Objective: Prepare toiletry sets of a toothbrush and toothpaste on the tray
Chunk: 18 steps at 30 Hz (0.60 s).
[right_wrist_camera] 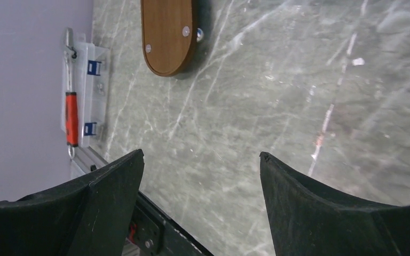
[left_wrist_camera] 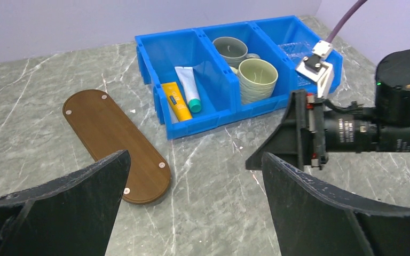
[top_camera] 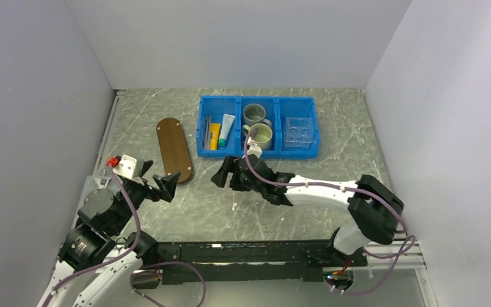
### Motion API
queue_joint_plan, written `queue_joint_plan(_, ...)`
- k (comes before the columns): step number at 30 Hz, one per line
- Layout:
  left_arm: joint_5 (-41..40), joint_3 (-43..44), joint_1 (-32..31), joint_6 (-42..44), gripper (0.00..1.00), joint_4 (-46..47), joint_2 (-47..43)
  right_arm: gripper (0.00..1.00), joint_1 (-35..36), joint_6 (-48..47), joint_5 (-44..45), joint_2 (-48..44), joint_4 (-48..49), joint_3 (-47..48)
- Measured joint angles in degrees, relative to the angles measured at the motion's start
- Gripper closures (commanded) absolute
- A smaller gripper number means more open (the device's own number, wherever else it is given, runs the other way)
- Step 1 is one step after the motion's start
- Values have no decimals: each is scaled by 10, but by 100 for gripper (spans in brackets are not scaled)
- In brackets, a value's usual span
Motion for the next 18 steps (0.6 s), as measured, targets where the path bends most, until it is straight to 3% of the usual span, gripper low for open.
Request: queue_joint_plan(18, 19, 0, 8, 0, 1, 10, -18, 26, 39, 112, 23, 215, 165, 78)
